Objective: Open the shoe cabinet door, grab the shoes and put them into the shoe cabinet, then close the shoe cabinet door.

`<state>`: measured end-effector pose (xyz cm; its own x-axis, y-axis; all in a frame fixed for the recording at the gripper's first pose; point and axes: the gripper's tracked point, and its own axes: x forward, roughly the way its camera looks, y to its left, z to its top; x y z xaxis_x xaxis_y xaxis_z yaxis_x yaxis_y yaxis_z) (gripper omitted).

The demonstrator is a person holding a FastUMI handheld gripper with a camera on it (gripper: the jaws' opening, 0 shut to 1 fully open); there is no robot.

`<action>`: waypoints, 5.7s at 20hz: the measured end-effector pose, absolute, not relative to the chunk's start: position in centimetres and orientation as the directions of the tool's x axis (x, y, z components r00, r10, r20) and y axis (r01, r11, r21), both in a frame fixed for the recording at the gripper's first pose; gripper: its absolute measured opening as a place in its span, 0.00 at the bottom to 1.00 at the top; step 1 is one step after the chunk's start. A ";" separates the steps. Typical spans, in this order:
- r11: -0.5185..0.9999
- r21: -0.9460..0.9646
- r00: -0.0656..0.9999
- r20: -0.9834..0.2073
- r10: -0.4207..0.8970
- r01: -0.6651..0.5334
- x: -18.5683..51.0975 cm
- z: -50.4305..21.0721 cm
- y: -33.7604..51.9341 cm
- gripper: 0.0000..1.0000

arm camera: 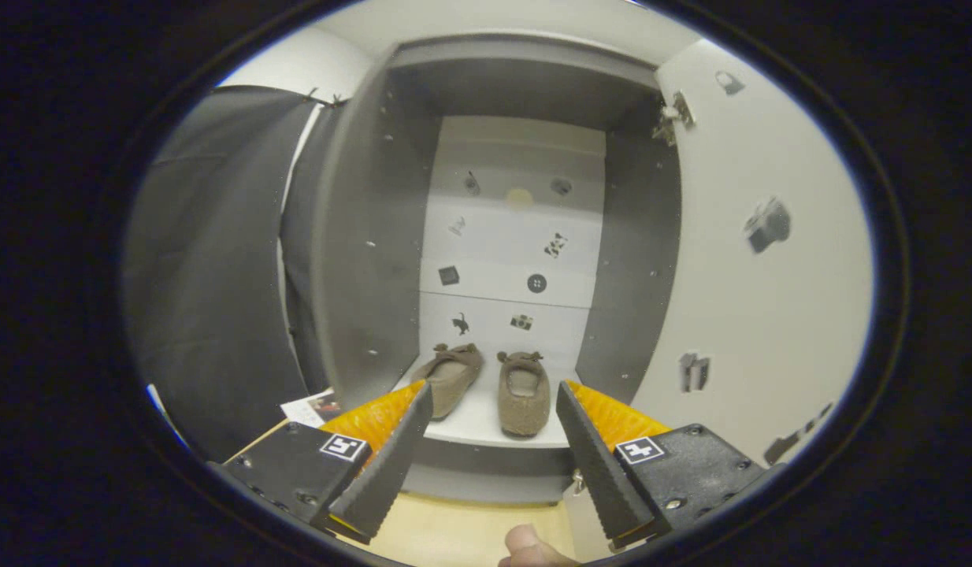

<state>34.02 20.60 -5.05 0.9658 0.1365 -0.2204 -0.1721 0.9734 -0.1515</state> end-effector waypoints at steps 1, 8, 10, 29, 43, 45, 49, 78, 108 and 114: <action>0.970 -0.158 0.966 -0.211 0.150 -0.185 31.9 -4.1 20.7 1.00; 0.965 -0.127 0.953 -0.228 0.197 -0.230 17.8 0.5 18.0 1.00; 0.967 -0.109 0.952 -0.231 0.200 -0.230 14.9 1.5 15.4 1.00; 0.999 -0.033 0.995 -0.100 -0.031 0.027 5.6 4.9 -19.2 1.00; 0.998 -0.062 1.000 -0.011 0.018 -0.019 17.9 3.5 -24.7 0.99; 0.996 -0.079 0.999 -0.040 0.036 -0.039 19.1 2.3 -23.2 0.99; 0.990 -0.103 0.993 -0.075 0.092 -0.099 20.9 0.9 -18.3 0.99; 0.959 -0.096 0.958 -0.138 0.251 -0.265 22.1 -4.3 8.4 0.93; 1.000 0.007 0.996 -0.086 0.011 -0.011 13.9 -11.3 16.8 0.97; 0.998 -0.025 0.994 -0.098 0.053 -0.055 10.9 -14.1 18.6 0.97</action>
